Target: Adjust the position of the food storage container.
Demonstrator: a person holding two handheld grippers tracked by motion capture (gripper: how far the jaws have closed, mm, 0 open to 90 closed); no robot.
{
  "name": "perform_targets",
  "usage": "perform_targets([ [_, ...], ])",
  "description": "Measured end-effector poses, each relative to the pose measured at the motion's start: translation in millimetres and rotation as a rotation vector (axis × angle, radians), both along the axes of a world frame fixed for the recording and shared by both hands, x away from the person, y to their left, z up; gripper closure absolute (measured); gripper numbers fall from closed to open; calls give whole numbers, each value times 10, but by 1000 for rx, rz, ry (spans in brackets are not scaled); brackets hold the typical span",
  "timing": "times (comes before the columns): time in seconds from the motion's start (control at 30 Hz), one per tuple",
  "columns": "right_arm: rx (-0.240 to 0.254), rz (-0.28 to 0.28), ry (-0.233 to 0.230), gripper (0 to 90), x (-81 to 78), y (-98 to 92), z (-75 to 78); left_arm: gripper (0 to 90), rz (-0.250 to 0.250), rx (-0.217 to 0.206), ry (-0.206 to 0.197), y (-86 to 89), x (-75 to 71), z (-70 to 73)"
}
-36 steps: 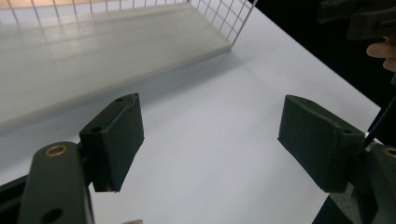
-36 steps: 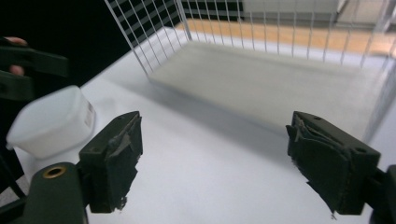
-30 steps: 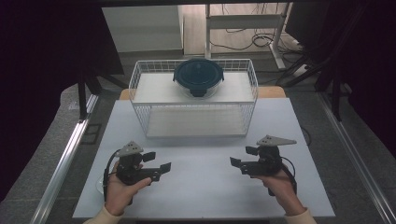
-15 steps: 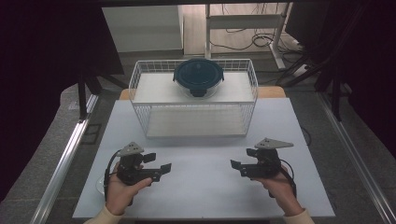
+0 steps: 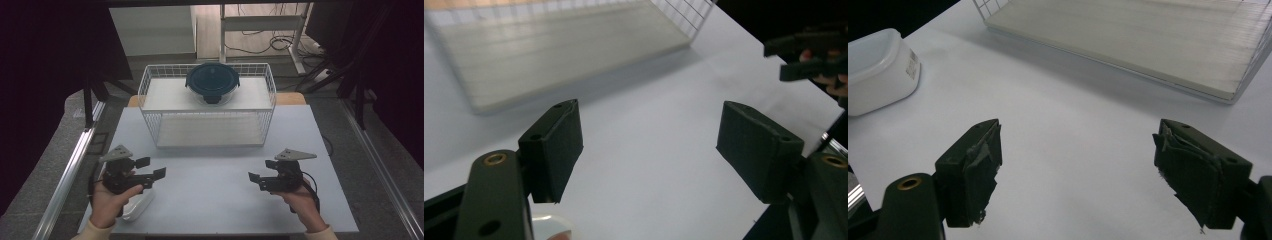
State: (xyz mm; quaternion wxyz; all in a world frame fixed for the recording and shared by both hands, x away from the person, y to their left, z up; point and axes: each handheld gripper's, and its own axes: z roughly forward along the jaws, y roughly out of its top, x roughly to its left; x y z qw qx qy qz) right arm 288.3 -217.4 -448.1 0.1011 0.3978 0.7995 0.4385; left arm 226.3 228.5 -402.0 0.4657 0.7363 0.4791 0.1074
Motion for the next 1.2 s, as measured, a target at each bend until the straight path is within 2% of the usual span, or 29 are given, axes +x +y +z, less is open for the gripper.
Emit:
perform_targets([
  [0.17,-2,2,4,190,-3,-19,-12,266,73,10,3,300,-83,24],
  [0.3,-9,1,10,190,-10,-22,-16,289,139,24,39,531,-121,-107],
  [0.43,-18,1,13,190,-4,-19,-18,375,177,20,74,711,-160,-258],
  [0.6,-22,-11,22,190,9,-44,-24,476,233,68,106,891,-227,-390],
  [0.67,-25,-14,23,190,16,-56,-29,532,253,69,117,979,-266,-435],
  [0.77,-28,-19,27,190,24,-63,-37,703,261,71,134,1062,-329,-497],
  [0.9,-34,-22,32,190,29,-56,-48,844,261,122,157,1103,-379,-555],
  [0.97,-34,-22,33,190,22,-53,-40,877,282,146,180,1164,-403,-601],
  [1.1,-38,-23,29,190,23,-60,-28,897,313,127,223,1296,-490,-720],
  [1.2,-47,-24,29,190,31,-62,-36,900,318,133,251,1324,-529,-828],
])
